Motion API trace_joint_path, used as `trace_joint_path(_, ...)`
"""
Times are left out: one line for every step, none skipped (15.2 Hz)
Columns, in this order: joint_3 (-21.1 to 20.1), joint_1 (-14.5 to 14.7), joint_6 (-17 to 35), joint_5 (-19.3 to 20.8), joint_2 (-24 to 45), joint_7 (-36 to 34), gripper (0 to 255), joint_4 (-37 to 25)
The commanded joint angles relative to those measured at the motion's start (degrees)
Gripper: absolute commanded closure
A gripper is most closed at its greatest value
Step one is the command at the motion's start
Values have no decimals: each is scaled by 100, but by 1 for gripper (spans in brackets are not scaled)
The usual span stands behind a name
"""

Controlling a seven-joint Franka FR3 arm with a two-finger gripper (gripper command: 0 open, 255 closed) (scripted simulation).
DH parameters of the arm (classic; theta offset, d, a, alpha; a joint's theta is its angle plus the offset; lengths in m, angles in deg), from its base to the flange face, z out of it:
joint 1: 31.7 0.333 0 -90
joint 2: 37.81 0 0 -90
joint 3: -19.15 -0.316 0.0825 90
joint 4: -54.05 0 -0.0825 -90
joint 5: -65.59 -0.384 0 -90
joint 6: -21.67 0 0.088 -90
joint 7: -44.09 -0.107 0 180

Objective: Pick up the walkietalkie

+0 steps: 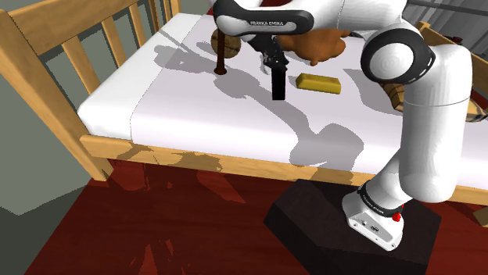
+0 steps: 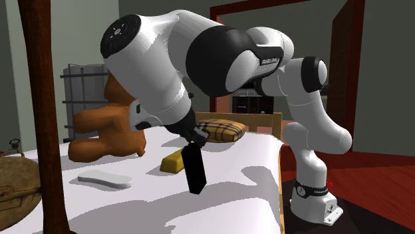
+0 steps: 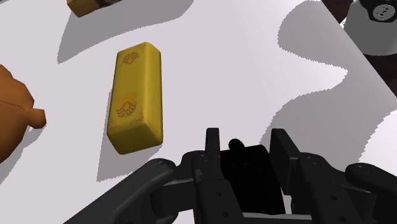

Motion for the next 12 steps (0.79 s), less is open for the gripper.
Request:
trace_joint_path(14, 29, -141, 56, 30, 98, 255, -191)
trace_joint_path(21, 45, -213, 86, 46, 149, 255, -289)
trace_joint_path(28, 61, -286, 118, 65, 202, 255, -391)
trace_joint_path(37, 79, -359, 151, 86, 257, 255, -498)
trace_joint_path(46, 98, -435, 187, 110, 315, 255, -609)
trace_joint_path(56, 118, -511, 225, 137, 375, 255, -726)
trace_joint_path(68, 139, -590, 266, 168, 438, 255, -848)
trace_joint_path(81, 162, -669, 309, 203, 505, 255, -976)
trace_joint_path(94, 186, -751, 356, 242, 576, 255, -1112)
trace_joint_path(109, 211, -835, 406, 286, 651, 255, -1256)
trace_joint_path(113, 216, -848, 414, 293, 663, 255, -1279)
trace_joint_path(113, 216, -847, 413, 292, 662, 255, -1277)
